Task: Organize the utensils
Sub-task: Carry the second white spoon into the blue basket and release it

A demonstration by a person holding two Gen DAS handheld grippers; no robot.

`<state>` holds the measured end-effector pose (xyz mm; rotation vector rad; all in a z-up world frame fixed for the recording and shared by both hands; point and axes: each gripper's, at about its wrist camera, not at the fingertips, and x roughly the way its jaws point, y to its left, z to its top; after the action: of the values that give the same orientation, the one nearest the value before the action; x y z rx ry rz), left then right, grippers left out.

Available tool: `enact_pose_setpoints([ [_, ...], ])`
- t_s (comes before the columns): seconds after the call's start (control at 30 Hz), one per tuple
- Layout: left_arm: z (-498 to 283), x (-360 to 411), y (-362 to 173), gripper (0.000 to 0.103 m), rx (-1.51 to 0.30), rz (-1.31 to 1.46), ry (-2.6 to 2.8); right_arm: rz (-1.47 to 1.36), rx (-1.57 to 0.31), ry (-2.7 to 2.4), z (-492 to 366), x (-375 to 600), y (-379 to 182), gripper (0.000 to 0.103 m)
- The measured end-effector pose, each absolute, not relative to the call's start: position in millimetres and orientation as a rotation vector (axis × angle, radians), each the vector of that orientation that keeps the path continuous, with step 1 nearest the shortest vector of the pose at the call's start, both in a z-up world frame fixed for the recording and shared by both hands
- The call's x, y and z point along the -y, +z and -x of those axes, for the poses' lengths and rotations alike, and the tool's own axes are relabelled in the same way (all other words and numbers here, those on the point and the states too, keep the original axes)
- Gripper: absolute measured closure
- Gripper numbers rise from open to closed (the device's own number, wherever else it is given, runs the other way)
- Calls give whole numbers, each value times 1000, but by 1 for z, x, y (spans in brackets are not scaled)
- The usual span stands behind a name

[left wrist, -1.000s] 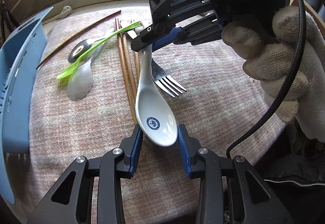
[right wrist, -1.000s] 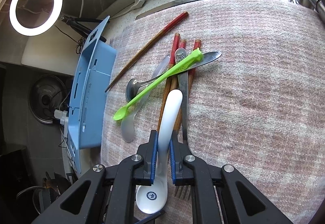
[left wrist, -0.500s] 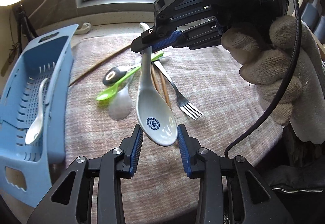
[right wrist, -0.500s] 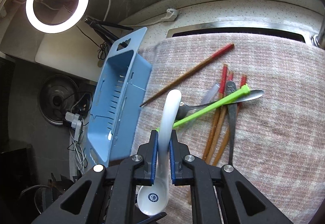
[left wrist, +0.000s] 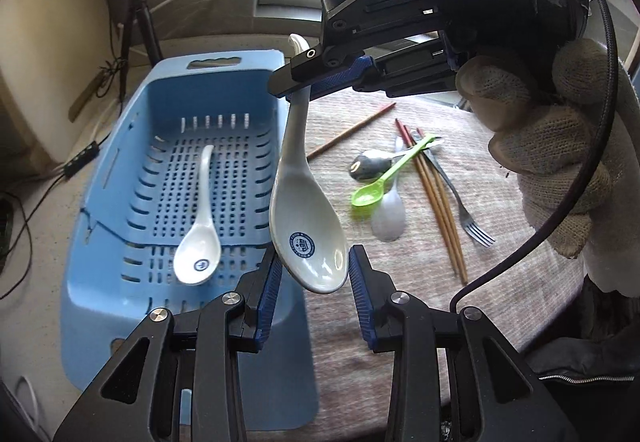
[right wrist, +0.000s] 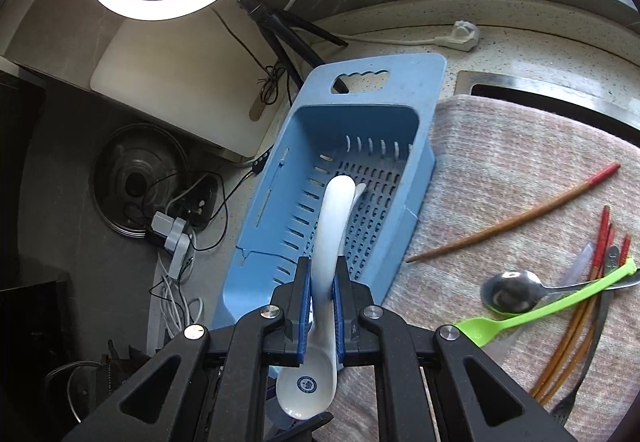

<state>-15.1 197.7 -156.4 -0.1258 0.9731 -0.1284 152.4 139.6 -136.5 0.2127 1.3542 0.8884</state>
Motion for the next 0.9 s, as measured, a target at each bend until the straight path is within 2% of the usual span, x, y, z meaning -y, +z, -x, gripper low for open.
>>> enact_pose_setpoints([
  [0.37,10,-219,-177,70,-1015,152,-97,-164,-1391,872,-158,-177,-159,93],
  [0.47,10,-220,-178,70,-1022,152,-88,-133,-1390,861,-157,-180,-162,90],
  [0.53,10,-221,-178,70,-1028,156,-69,-124,-1394,850,-156,-179,-163,84],
  [0.6,10,-223,-178,68,-1030,167,-50,-129,-1390,848,-156,-176,-163,65],
  [0.7,11,-225,-175,60,-1020,174,-30,-117,-1361,848,-153,-170,-157,63],
  [0.9,16,-221,-168,59,-1002,161,-18,-85,-1291,865,-146,-152,-140,62],
])
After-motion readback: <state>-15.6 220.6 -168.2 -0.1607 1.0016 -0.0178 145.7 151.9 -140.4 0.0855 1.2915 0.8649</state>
